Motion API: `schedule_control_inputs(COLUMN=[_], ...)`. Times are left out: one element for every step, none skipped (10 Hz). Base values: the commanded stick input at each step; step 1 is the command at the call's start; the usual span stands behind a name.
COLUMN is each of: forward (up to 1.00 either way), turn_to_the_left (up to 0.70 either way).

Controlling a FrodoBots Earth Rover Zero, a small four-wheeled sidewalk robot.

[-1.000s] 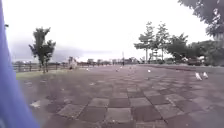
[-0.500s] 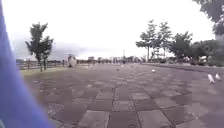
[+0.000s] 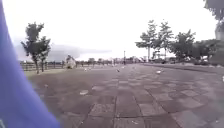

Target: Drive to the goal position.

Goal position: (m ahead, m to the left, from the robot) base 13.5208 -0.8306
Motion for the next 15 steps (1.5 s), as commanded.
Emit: schedule_control_inputs(forward=[1.0,1.0,1.0,1.0,1.0,1.0,1.0,1.0,1.0,1.0,1.0,1.0,1.0,1.0,1.0], turn_to_the_left=[0.0,0.0,0.0,0.0,0.0,0.0,0.0,0.0,0.0,0.0,0.0,0.0,0.0,0.0,0.0])
